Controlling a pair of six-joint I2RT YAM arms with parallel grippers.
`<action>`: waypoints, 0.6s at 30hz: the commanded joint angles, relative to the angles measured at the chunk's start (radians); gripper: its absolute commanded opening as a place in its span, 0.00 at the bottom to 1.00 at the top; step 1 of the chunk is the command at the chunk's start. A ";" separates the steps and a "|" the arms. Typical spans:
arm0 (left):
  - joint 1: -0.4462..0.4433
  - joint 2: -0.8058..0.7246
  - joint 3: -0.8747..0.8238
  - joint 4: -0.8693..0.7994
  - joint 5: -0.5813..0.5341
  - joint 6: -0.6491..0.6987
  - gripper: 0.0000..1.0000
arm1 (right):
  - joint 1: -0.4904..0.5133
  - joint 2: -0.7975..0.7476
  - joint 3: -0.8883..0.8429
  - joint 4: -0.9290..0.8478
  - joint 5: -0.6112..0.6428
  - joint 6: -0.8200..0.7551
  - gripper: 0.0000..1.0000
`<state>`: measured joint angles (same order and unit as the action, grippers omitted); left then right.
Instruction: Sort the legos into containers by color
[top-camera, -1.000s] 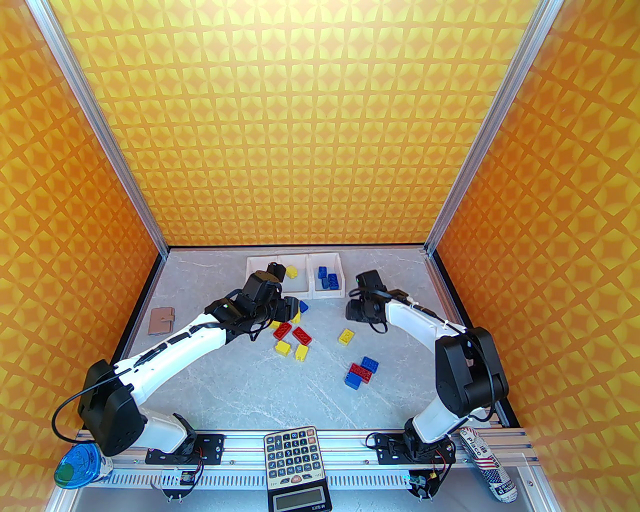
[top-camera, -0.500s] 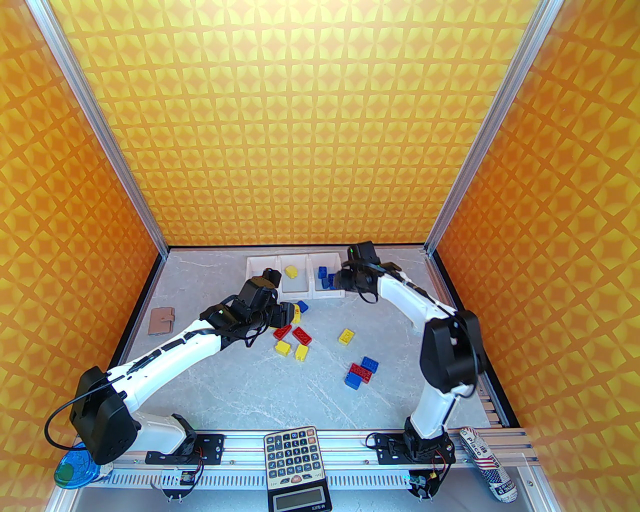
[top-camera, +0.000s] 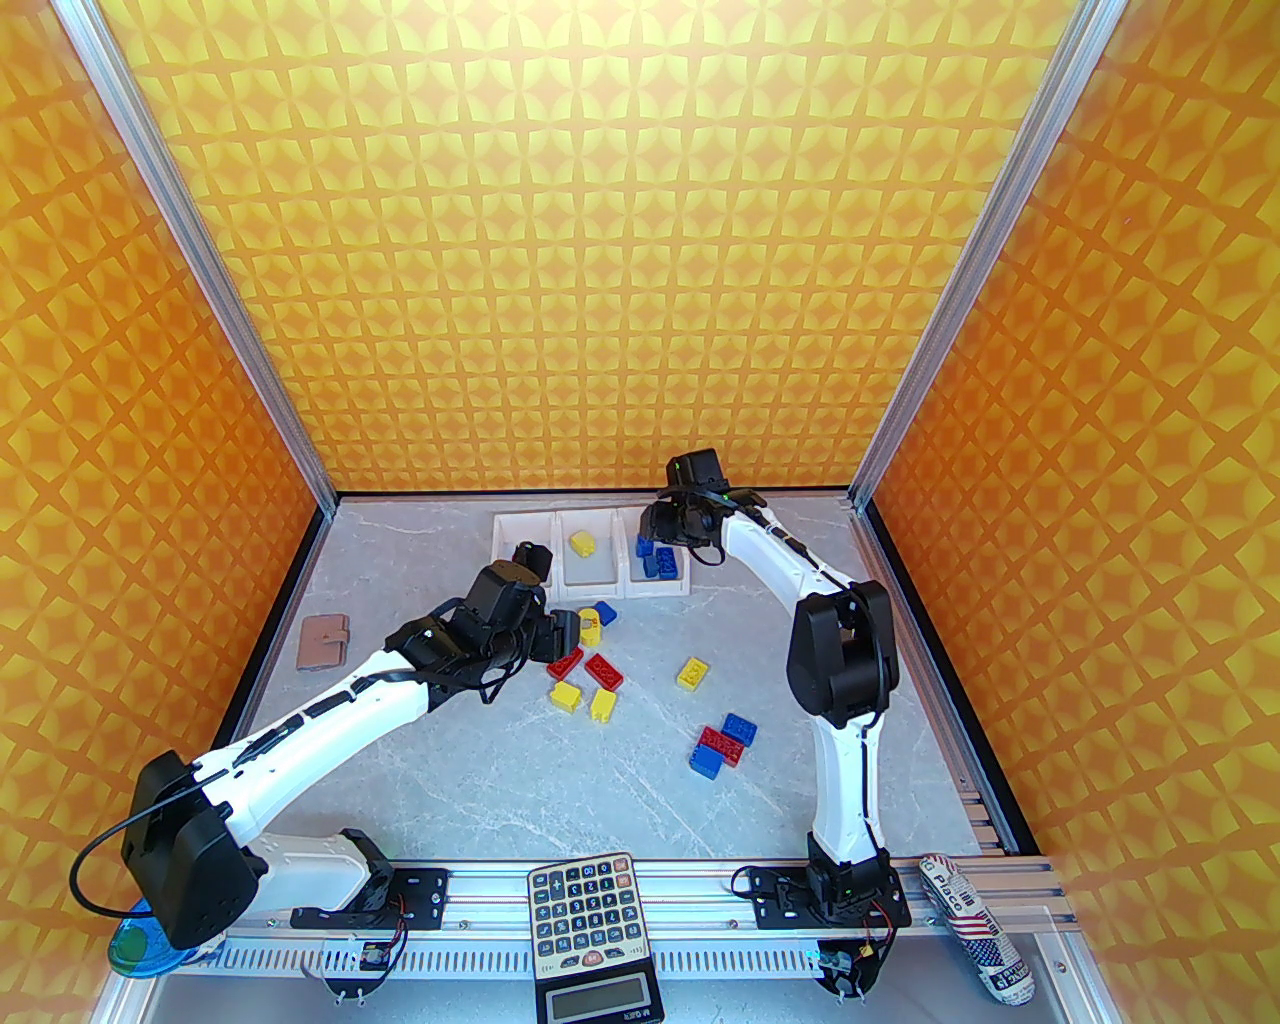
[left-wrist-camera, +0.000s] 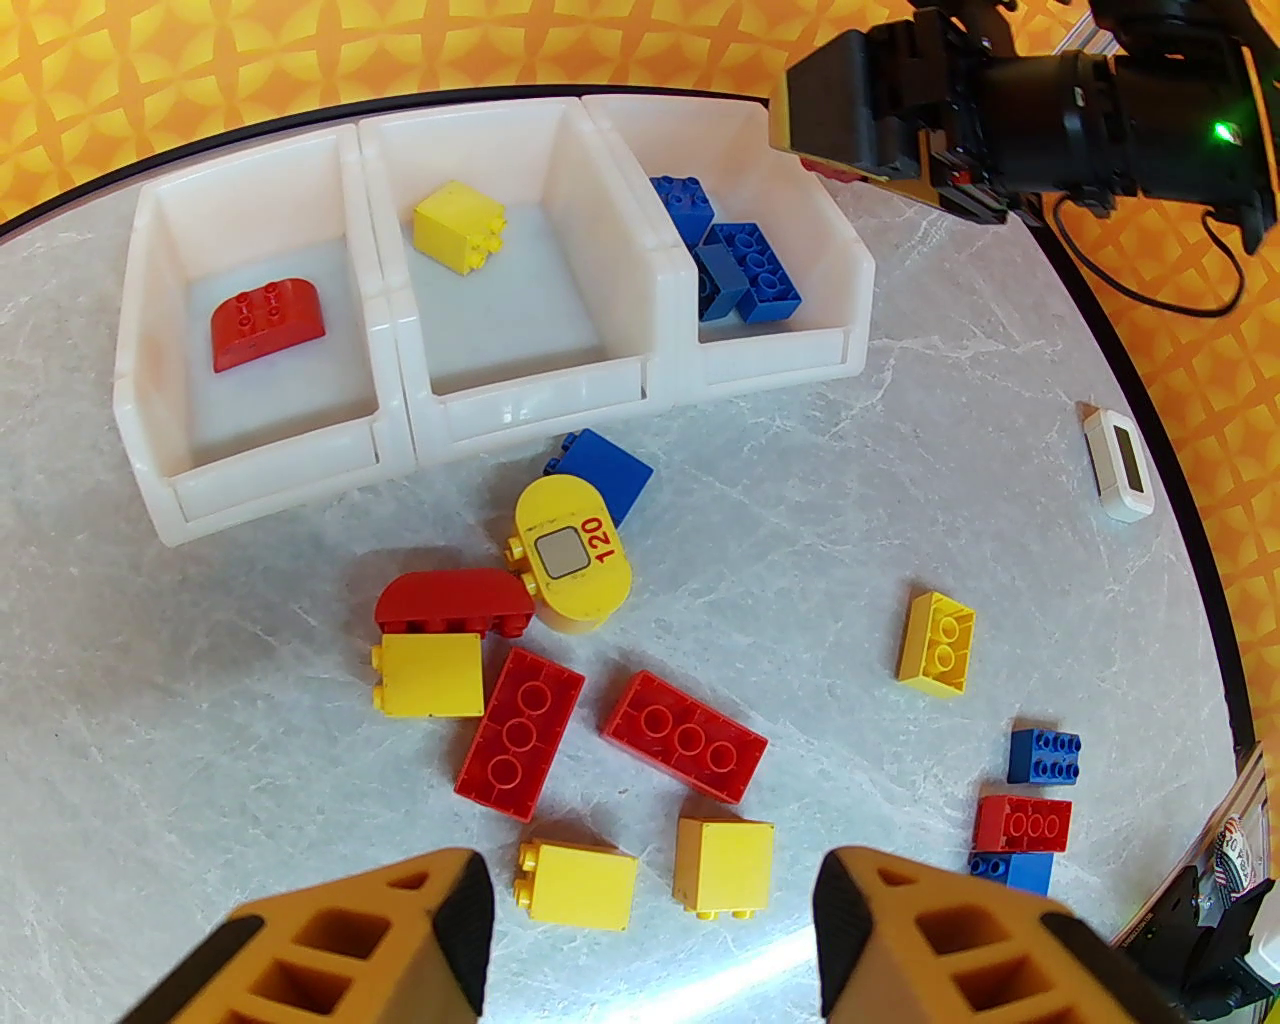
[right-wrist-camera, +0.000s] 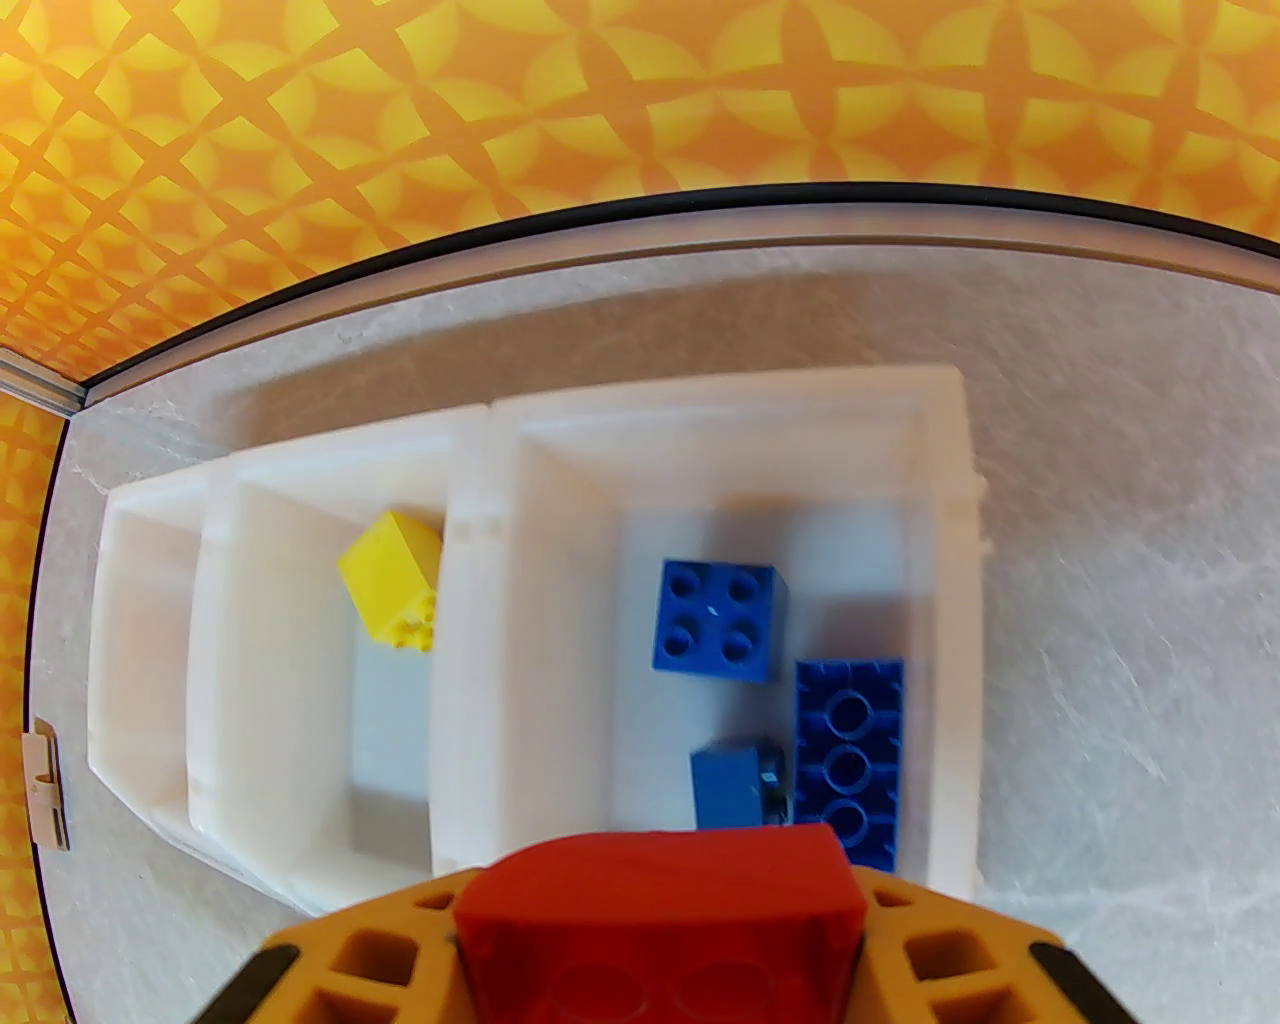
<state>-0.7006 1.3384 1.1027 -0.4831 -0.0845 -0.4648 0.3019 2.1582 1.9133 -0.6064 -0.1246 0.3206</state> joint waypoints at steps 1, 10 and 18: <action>0.003 -0.030 -0.015 -0.029 -0.032 -0.006 0.58 | 0.047 0.035 0.072 -0.032 -0.031 -0.002 0.48; 0.004 -0.061 -0.028 -0.048 -0.050 -0.006 0.58 | 0.163 0.153 0.279 -0.059 -0.038 0.033 0.48; 0.017 -0.144 -0.043 -0.108 -0.108 -0.002 0.58 | 0.259 0.272 0.429 0.000 -0.052 0.100 0.48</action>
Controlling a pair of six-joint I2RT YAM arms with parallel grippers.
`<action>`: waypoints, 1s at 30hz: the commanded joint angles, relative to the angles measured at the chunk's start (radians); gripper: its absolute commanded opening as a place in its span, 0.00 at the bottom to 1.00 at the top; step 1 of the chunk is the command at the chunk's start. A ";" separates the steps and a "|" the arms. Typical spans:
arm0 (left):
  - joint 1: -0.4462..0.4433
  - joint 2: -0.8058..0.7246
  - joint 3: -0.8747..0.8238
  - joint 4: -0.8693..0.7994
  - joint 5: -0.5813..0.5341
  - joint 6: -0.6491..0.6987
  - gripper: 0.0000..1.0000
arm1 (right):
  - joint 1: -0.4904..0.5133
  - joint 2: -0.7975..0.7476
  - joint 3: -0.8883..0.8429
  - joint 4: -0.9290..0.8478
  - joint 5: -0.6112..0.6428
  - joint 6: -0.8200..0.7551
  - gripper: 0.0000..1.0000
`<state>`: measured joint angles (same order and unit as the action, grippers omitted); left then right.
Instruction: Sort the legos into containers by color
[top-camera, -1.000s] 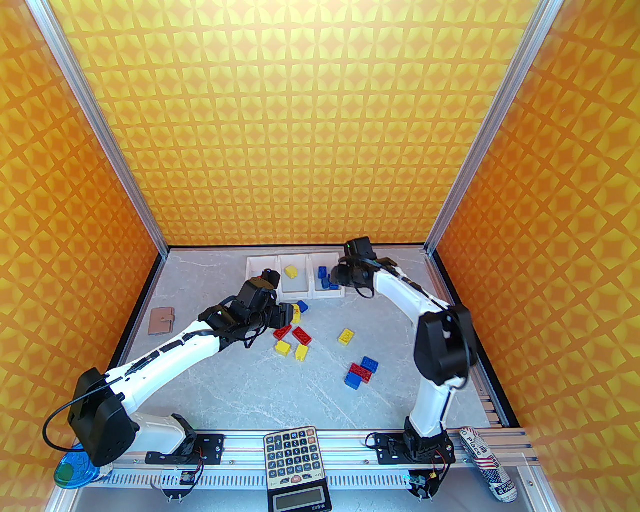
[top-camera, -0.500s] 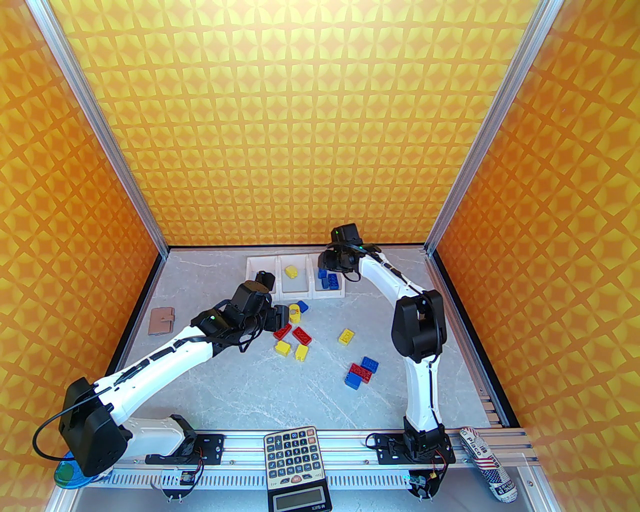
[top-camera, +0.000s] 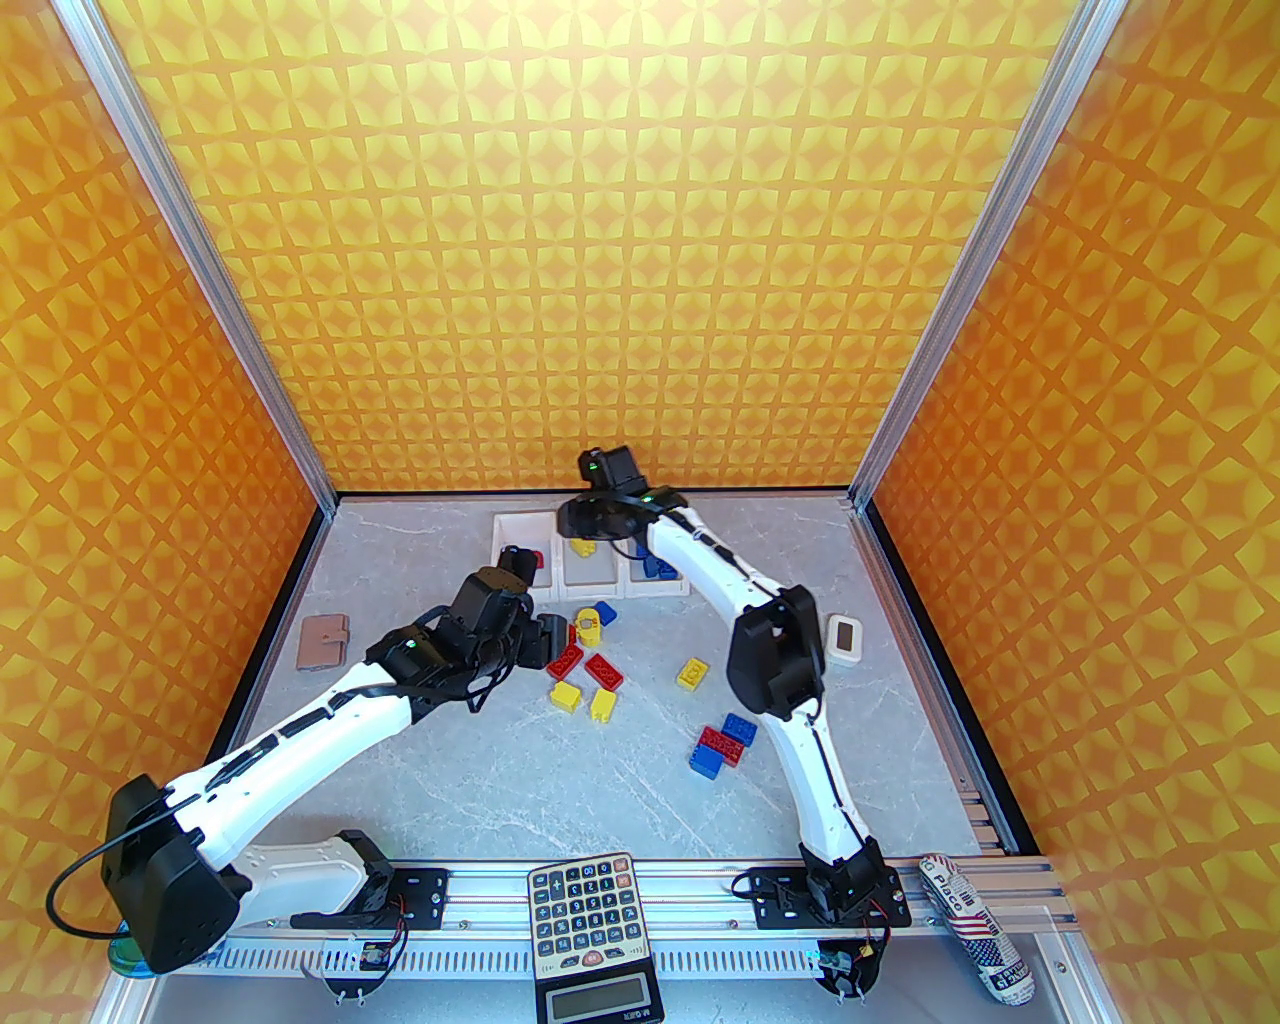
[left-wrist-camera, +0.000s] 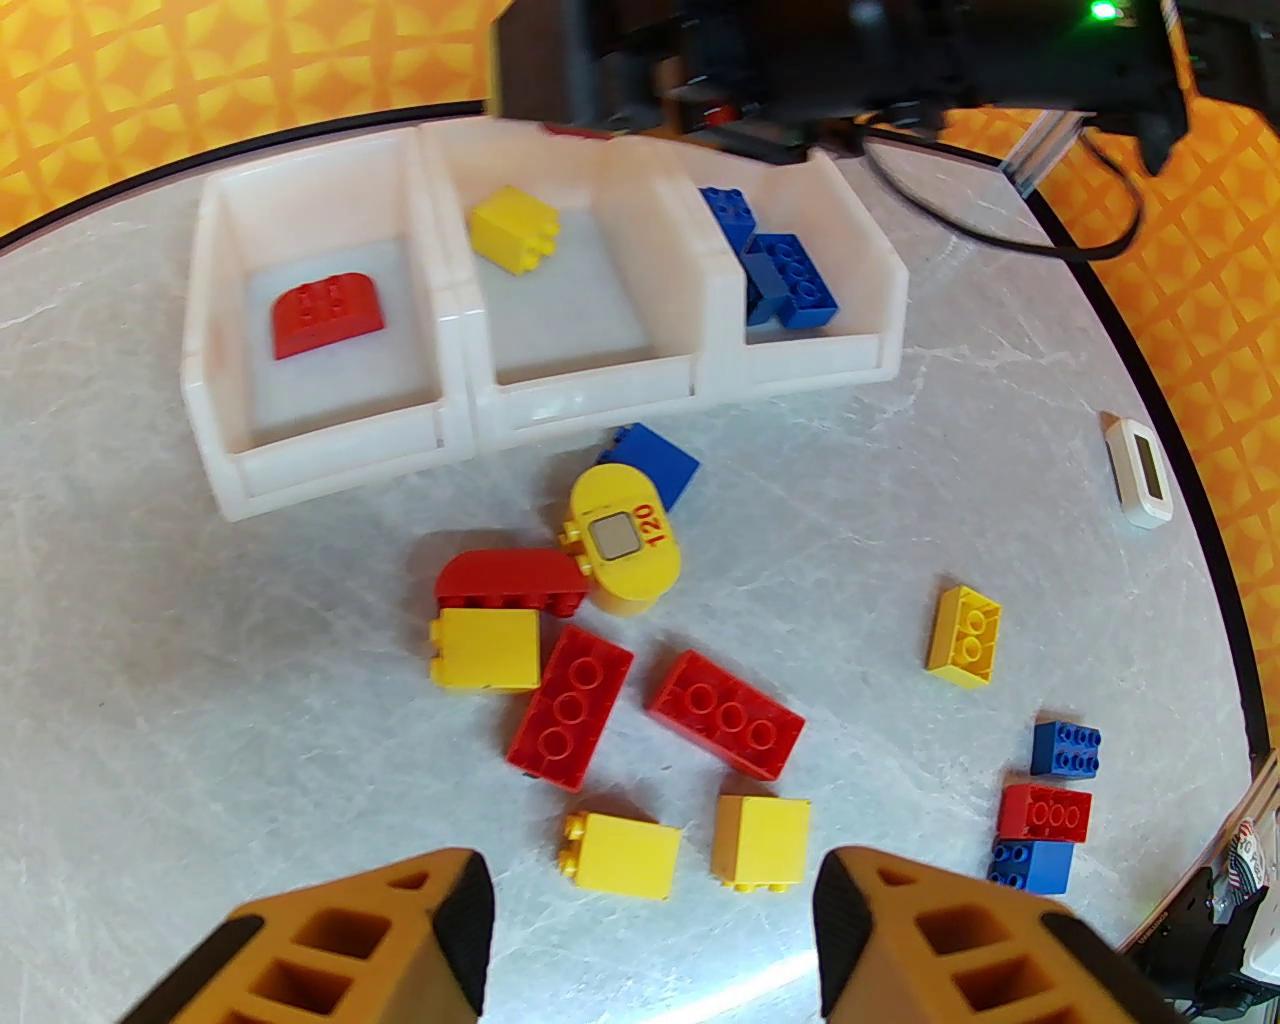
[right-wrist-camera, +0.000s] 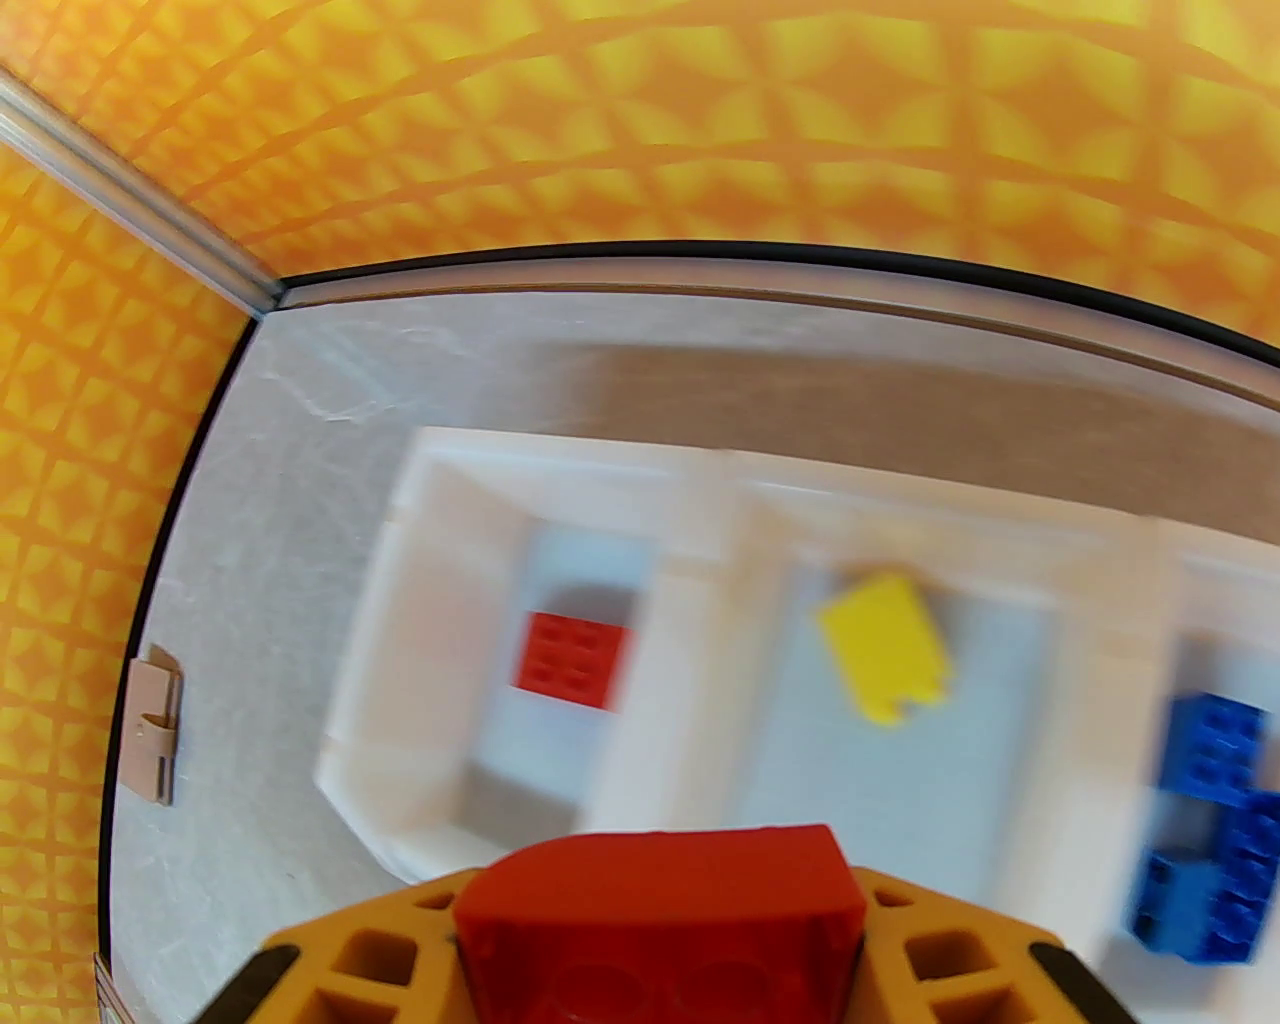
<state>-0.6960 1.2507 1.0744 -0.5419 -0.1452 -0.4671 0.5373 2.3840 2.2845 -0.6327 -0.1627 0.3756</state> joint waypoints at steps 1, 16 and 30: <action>0.017 -0.070 -0.019 -0.057 -0.053 0.000 0.58 | 0.030 0.061 0.081 0.028 -0.014 0.051 0.48; 0.030 -0.191 -0.061 -0.123 -0.096 -0.014 0.62 | 0.073 0.215 0.247 0.085 -0.060 0.119 0.69; 0.060 -0.153 -0.075 -0.130 -0.099 -0.032 0.67 | 0.072 -0.145 -0.154 0.090 0.042 -0.077 0.73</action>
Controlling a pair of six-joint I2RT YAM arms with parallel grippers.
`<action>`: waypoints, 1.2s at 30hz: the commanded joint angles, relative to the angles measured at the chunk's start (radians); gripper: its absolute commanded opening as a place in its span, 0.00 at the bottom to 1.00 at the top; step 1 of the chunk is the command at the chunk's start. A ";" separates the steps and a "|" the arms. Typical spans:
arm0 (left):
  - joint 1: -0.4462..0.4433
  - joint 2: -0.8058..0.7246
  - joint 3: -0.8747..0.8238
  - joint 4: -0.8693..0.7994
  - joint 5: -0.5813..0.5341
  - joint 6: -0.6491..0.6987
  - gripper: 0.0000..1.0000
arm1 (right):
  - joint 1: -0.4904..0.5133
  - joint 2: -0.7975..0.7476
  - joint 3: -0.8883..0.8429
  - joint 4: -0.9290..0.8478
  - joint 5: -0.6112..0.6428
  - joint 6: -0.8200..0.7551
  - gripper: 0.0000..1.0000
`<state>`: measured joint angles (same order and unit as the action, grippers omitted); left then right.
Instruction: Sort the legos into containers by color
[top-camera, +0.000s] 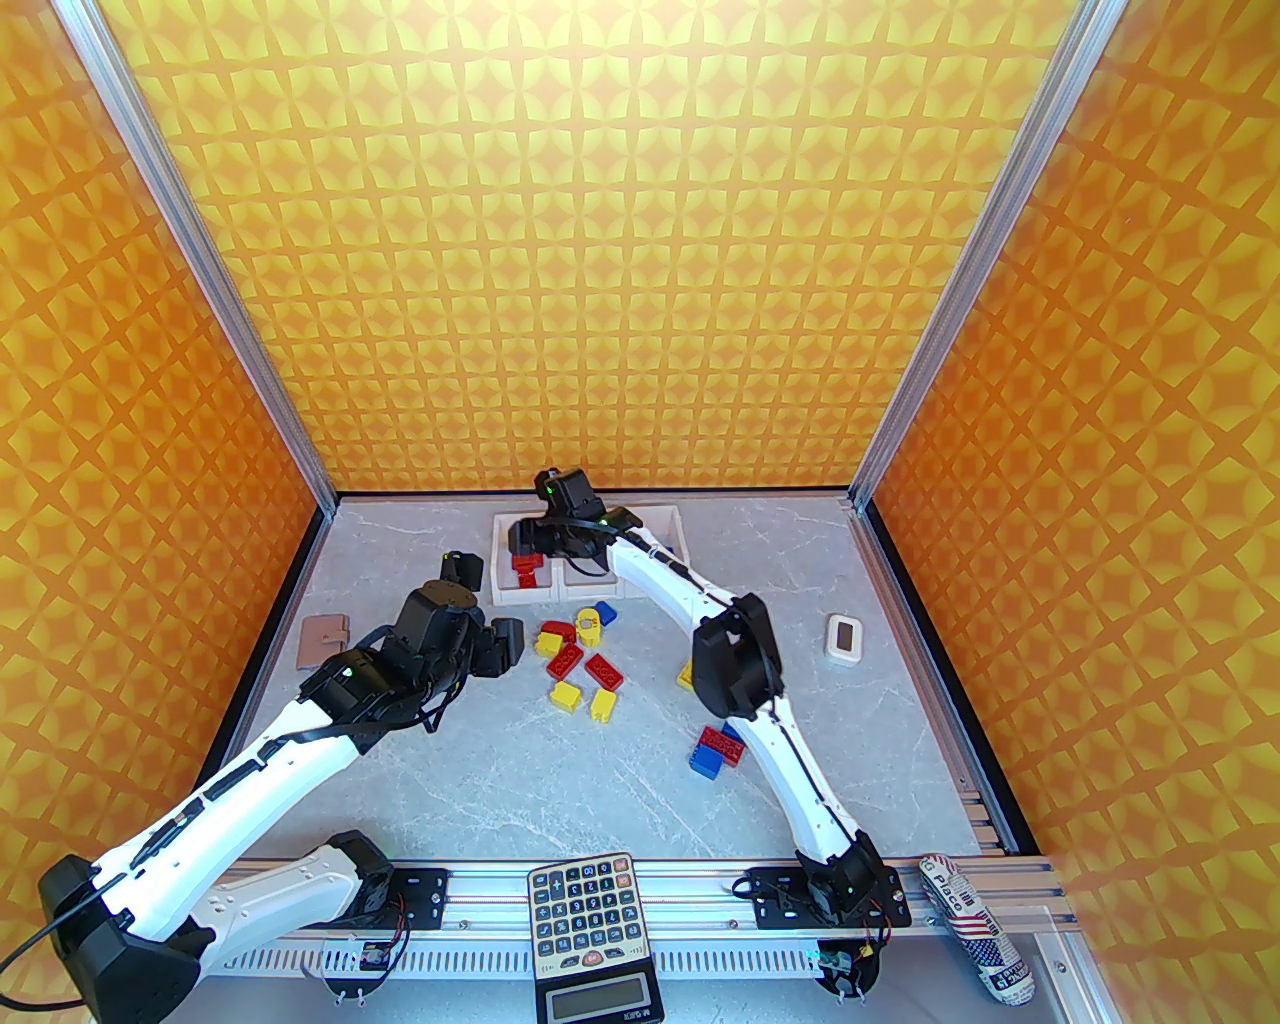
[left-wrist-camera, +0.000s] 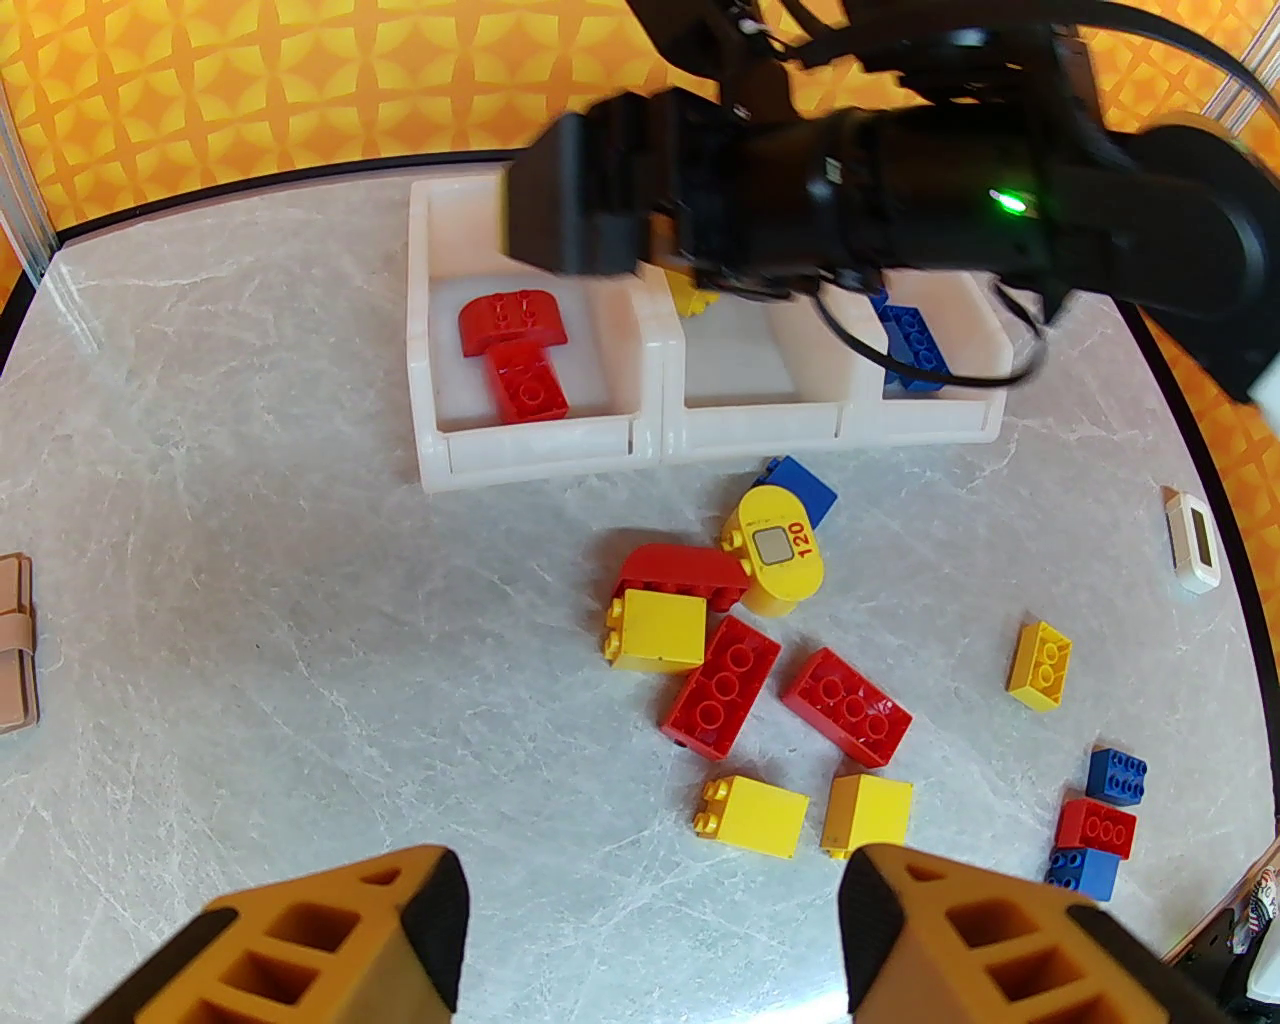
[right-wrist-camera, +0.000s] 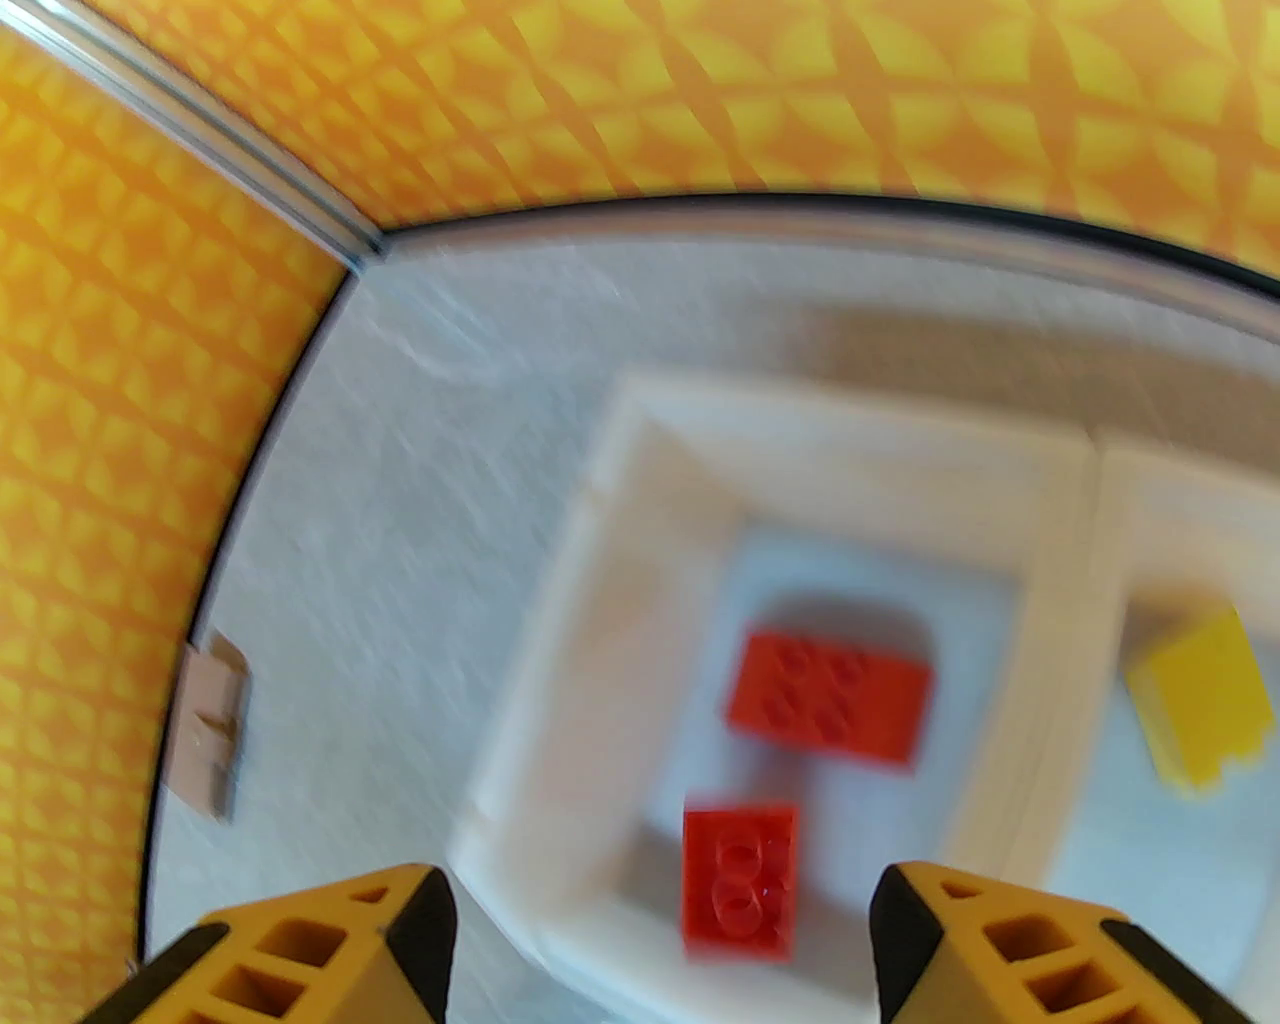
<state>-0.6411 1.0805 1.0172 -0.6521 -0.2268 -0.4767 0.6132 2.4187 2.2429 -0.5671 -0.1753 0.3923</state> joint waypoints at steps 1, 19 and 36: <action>0.004 0.018 -0.022 -0.018 -0.014 -0.025 0.68 | -0.004 -0.231 -0.178 0.033 0.068 -0.116 0.73; -0.137 0.394 -0.007 -0.010 0.157 0.076 0.67 | -0.102 -0.992 -1.093 0.059 0.304 -0.154 0.74; -0.142 0.593 0.069 0.038 0.218 0.212 0.75 | -0.138 -1.141 -1.236 0.043 0.311 -0.105 0.75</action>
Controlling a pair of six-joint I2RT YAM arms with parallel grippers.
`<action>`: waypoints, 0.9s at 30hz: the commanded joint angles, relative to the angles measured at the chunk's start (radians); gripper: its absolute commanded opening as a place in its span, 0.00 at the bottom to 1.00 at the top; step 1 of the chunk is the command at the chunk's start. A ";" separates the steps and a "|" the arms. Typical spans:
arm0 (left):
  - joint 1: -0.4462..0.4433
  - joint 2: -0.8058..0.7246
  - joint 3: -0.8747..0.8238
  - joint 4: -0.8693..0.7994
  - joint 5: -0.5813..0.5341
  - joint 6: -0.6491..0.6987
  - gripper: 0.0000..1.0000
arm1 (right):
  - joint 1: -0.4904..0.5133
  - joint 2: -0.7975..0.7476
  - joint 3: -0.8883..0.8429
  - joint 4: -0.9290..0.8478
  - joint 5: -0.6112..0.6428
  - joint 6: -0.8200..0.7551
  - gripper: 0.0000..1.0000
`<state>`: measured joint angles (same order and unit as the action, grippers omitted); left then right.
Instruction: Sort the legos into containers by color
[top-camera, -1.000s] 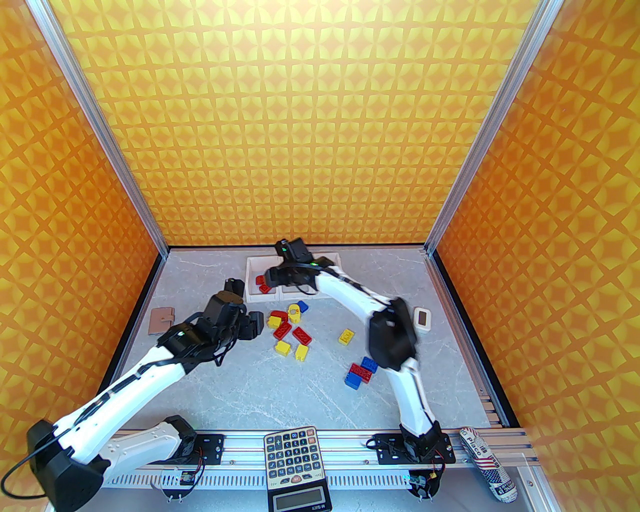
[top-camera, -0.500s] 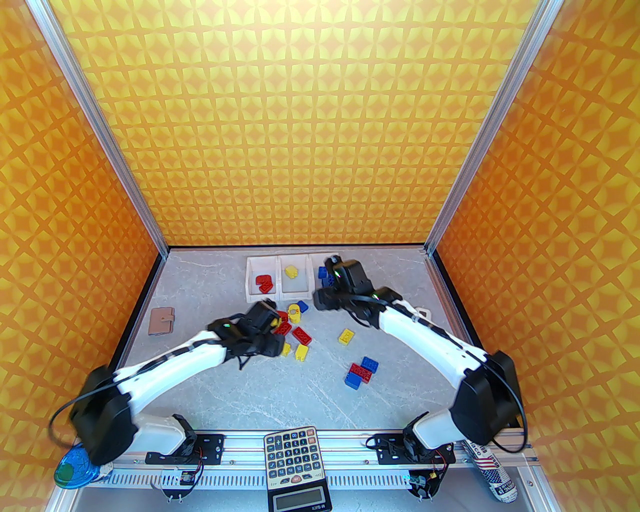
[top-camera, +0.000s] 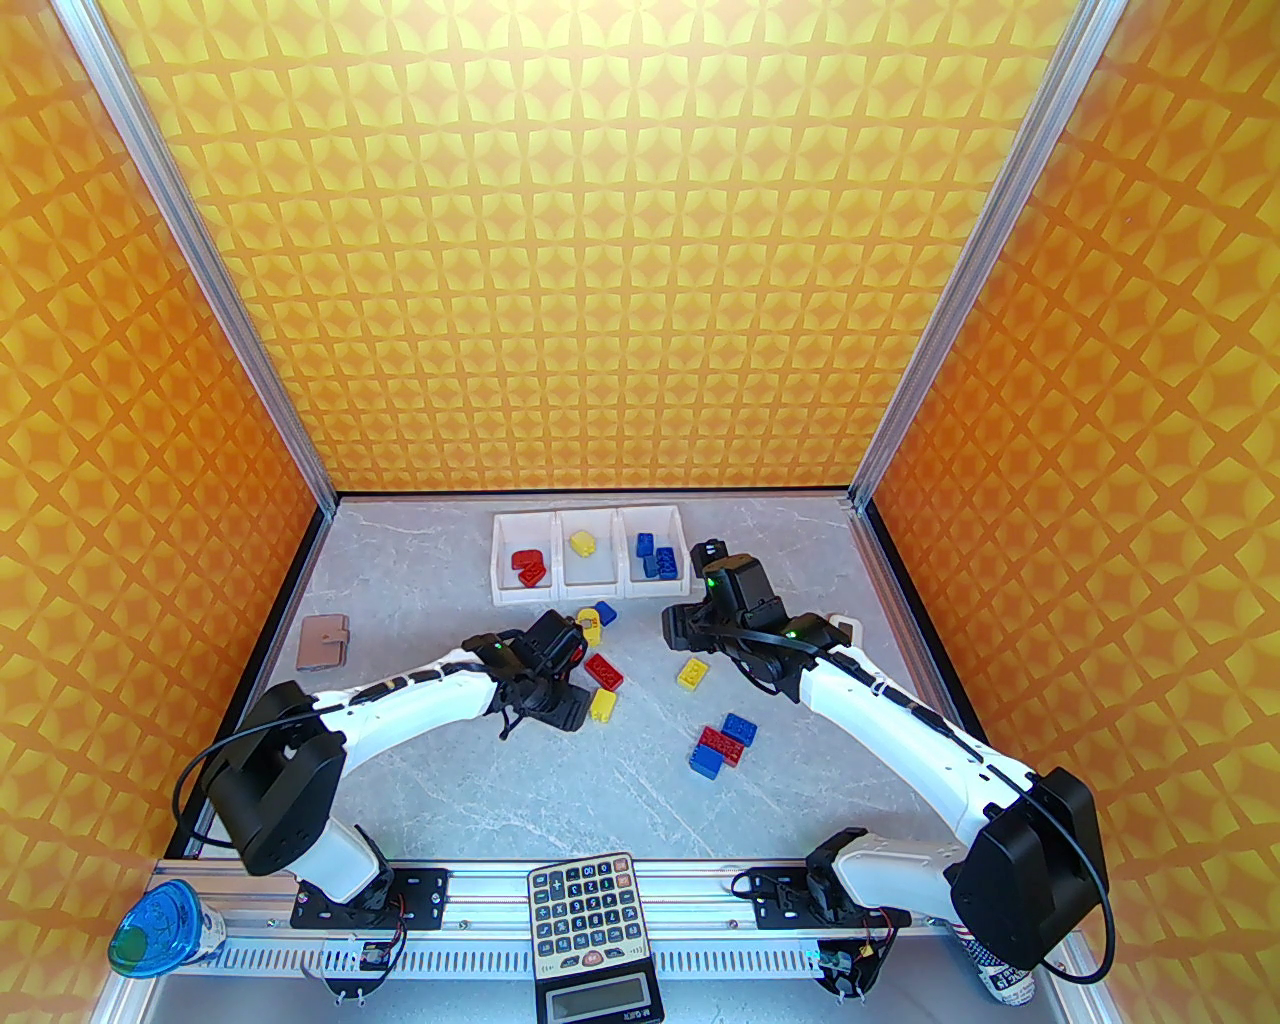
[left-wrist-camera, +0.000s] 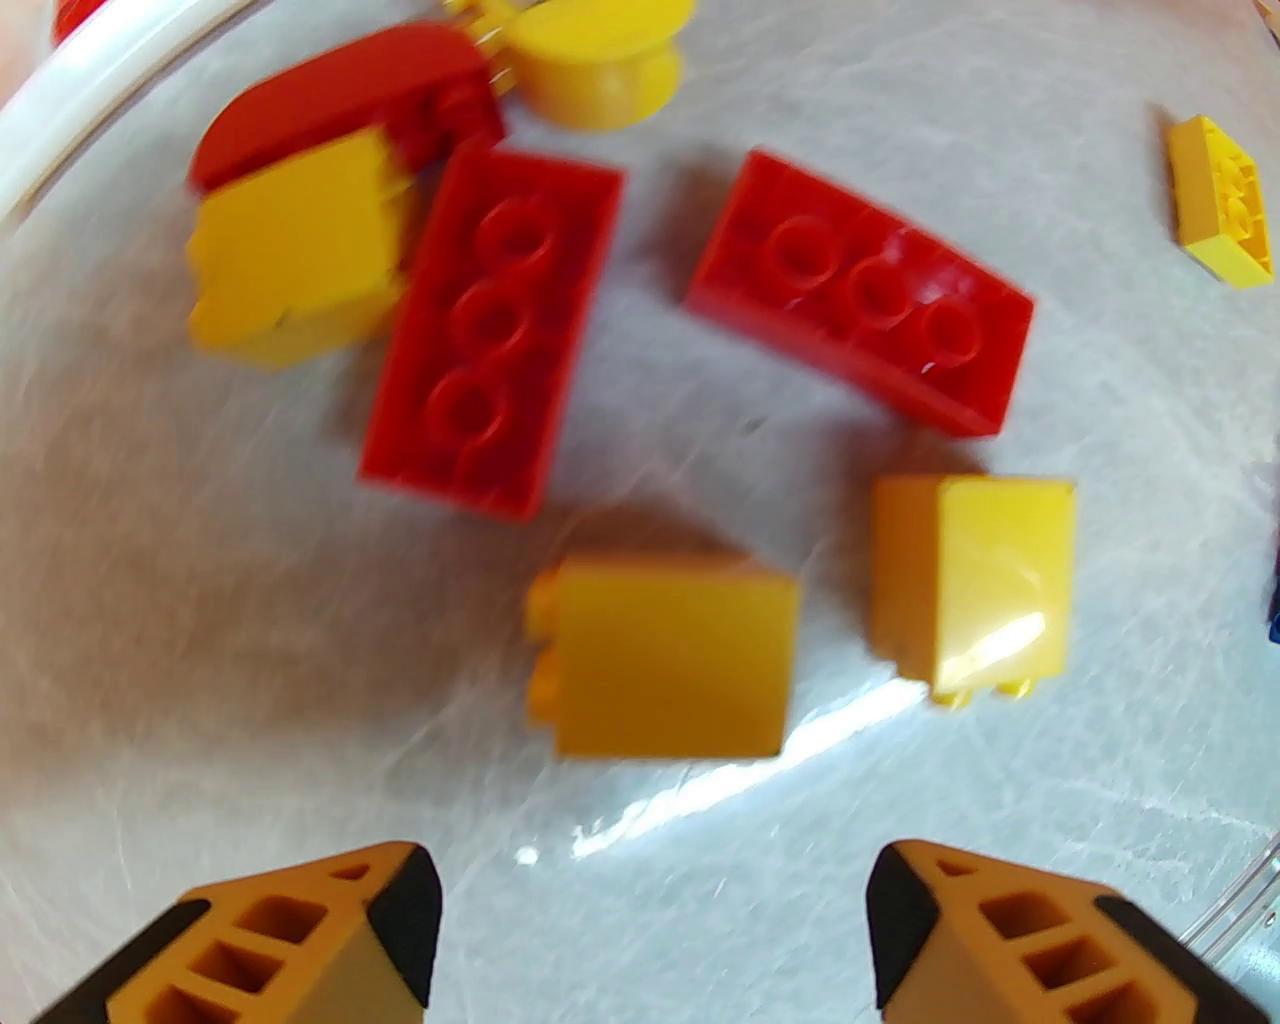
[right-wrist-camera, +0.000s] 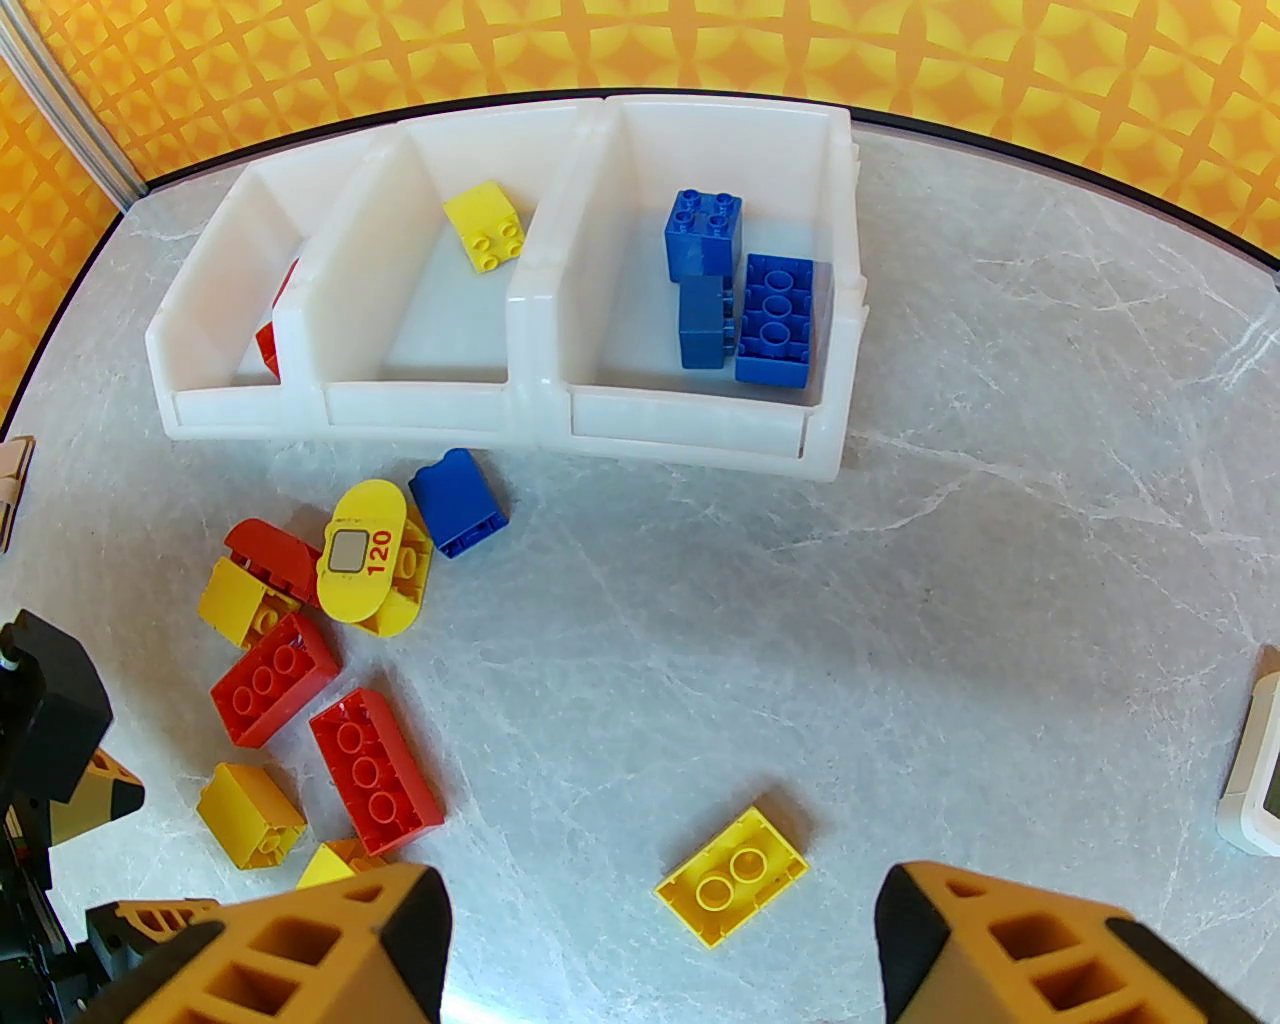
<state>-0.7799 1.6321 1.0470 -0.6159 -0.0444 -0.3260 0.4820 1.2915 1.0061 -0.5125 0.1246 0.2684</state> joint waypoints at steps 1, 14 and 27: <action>-0.002 0.054 0.048 0.000 0.035 0.068 0.75 | -0.006 -0.014 0.004 -0.012 0.009 0.019 0.75; 0.007 0.180 0.130 -0.001 0.023 0.038 0.71 | -0.007 -0.041 -0.013 -0.032 0.027 0.012 0.75; 0.010 0.197 0.156 -0.044 -0.010 0.022 0.43 | -0.010 -0.072 -0.026 -0.031 0.034 0.011 0.75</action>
<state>-0.7769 1.8217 1.1687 -0.6262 -0.0326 -0.2985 0.4793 1.2514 0.9916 -0.5350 0.1432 0.2691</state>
